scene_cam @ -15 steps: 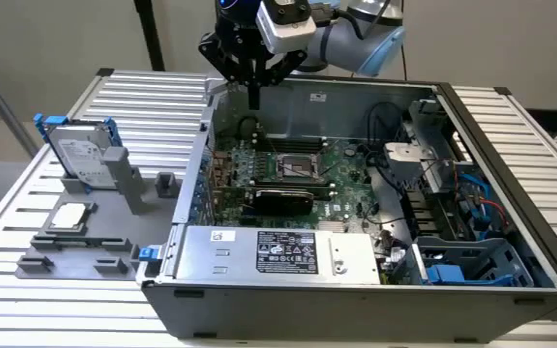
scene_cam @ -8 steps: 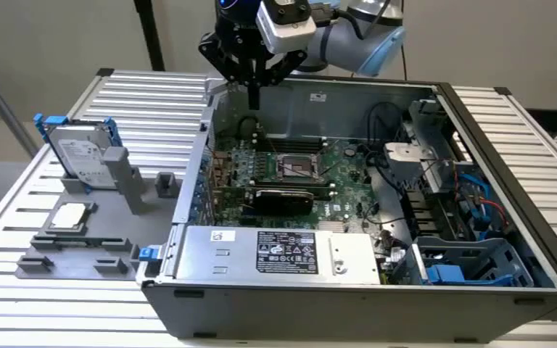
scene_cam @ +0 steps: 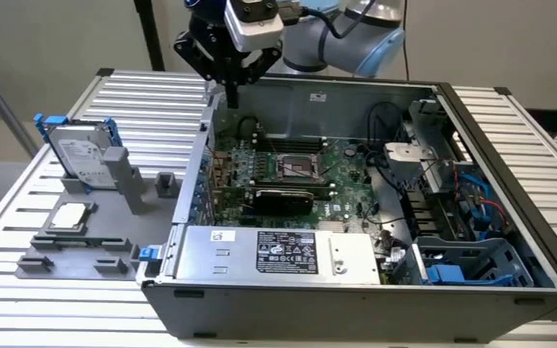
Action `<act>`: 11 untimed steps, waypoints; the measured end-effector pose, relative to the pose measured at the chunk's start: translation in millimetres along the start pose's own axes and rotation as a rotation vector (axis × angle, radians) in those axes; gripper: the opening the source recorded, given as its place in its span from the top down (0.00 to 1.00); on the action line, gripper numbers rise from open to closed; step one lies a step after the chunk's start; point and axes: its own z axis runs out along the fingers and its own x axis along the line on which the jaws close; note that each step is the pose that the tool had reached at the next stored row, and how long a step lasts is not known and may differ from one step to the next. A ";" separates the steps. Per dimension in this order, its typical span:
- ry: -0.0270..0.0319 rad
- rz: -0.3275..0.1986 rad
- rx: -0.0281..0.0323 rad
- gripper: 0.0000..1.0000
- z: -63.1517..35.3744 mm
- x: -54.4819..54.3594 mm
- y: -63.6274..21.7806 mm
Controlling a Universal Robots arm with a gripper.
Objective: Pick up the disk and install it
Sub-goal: 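Reach for the disk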
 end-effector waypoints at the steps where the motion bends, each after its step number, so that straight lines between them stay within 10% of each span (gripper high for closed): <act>1: 0.0000 0.000 -0.0001 1.00 -0.1 4.9 0.1; 11: 0.0000 0.000 -0.0001 1.00 -0.8 50.4 1.3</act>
